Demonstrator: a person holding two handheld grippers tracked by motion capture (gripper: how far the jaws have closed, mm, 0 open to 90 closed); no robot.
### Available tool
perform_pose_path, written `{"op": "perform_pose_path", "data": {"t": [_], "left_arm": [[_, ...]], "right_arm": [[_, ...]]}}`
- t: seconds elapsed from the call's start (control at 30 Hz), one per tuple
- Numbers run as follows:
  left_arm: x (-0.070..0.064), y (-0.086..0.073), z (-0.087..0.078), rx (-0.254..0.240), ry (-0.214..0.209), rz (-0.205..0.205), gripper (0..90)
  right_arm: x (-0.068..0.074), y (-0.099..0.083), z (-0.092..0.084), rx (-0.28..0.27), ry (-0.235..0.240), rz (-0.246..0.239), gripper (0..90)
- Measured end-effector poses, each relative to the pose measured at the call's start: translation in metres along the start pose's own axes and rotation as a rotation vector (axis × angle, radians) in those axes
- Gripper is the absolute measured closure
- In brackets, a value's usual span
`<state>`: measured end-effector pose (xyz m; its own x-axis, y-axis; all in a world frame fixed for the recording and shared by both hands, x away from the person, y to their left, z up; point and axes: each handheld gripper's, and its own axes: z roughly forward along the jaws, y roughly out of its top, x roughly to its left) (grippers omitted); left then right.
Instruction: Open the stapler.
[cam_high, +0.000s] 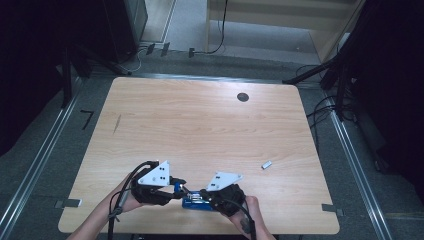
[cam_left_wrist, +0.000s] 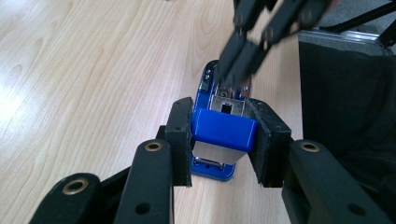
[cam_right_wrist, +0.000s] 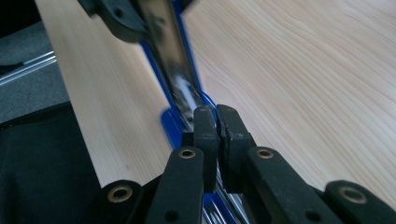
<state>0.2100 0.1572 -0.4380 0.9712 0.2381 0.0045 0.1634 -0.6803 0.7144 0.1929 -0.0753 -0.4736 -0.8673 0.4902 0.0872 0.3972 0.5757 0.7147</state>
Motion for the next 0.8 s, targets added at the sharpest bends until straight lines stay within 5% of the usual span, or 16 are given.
{"op": "perform_pose_path", "data": {"t": [0.2, 0.8], "left_arm": [[-0.001, 0.0, -0.001, 0.006, 0.004, 0.008, 65.7], [-0.003, 0.004, 0.002, -0.006, 0.033, 0.007, 63.1]], "right_arm": [[0.009, 0.012, 0.014, -0.064, 0.061, -0.007, 90.0], [0.006, 0.008, 0.022, -0.041, 0.049, -0.012, 90.0]]}}
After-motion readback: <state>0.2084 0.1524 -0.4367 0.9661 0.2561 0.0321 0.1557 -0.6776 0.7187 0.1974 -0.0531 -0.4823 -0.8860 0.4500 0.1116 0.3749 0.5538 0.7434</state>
